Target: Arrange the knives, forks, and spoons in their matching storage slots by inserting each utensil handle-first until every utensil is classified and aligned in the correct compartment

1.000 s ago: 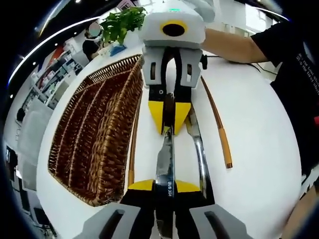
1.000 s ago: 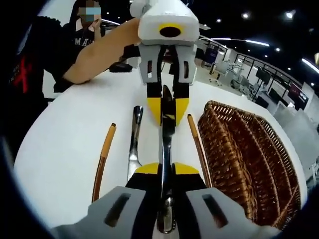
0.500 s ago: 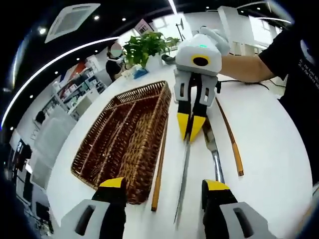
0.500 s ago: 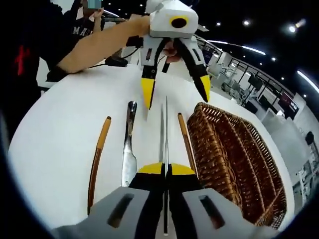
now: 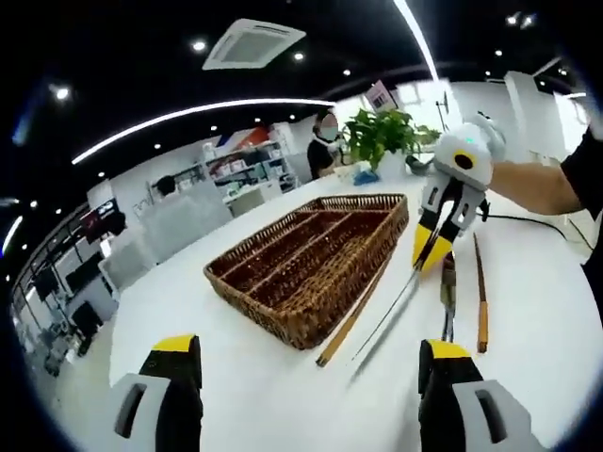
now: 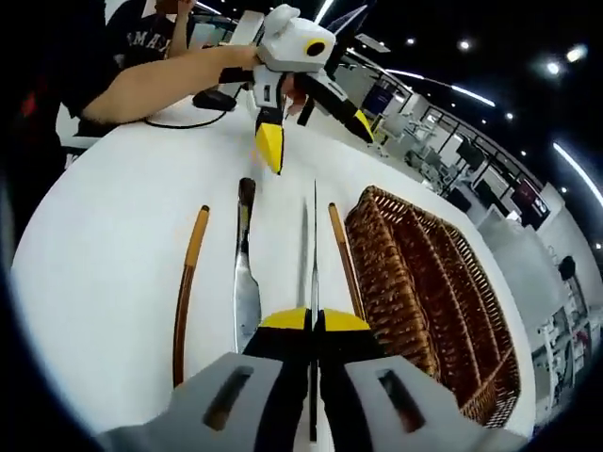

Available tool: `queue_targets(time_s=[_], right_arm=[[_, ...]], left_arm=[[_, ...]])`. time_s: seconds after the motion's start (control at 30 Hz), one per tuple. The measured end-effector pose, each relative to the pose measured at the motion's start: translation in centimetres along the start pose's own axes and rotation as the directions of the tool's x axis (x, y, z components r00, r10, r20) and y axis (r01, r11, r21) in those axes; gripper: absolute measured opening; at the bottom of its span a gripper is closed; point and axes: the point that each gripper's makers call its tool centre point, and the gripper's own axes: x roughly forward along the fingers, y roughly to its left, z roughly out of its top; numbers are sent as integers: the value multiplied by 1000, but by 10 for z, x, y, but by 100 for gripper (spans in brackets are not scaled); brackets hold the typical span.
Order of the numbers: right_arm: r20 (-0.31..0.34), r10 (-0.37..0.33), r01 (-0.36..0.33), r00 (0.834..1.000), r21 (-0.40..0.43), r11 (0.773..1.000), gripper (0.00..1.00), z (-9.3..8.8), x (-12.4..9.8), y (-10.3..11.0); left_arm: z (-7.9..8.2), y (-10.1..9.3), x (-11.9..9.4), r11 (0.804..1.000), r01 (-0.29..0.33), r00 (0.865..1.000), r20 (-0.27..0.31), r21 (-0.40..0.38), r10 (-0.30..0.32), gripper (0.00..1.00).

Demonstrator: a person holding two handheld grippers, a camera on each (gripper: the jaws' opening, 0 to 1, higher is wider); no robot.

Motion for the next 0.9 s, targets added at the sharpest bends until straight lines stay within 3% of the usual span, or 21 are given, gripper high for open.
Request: queue_targets(time_s=[0.2, 0.27, 0.33, 0.4, 0.5, 0.63, 0.9], right_arm=[[11, -7, 8, 1000, -54, 999, 0, 19, -23, -4], [13, -25, 25, 1000, -59, 998, 0, 26, -33, -7], [19, -37, 39, 999, -66, 997, 0, 30, -40, -8], [18, -39, 40, 999, -68, 997, 0, 33, -49, -9], [-8, -56, 55, 998, -83, 995, 0, 32, -61, -13], [-20, -79, 77, 997, -98, 992, 0, 33, -77, -22], [-10, -109, 107, 994, -119, 987, 0, 46, -92, -31]], left_arm=[[1, -19, -3, 997, 60, 993, 104, -46, -55, 100], [-4, -21, 1, 996, 70, 995, 73, -54, -66, 100], [1, -24, 4, 994, 81, 991, 112, -70, -73, 100], [3, -33, 9, 989, 113, 988, 112, -95, -102, 100], [3, -41, 18, 995, 95, 991, 97, -43, -90, 100], [2, -42, 24, 998, 60, 995, 85, -28, -58, 100], [-4, -43, 16, 995, 50, 994, 105, -83, -41, 100]])
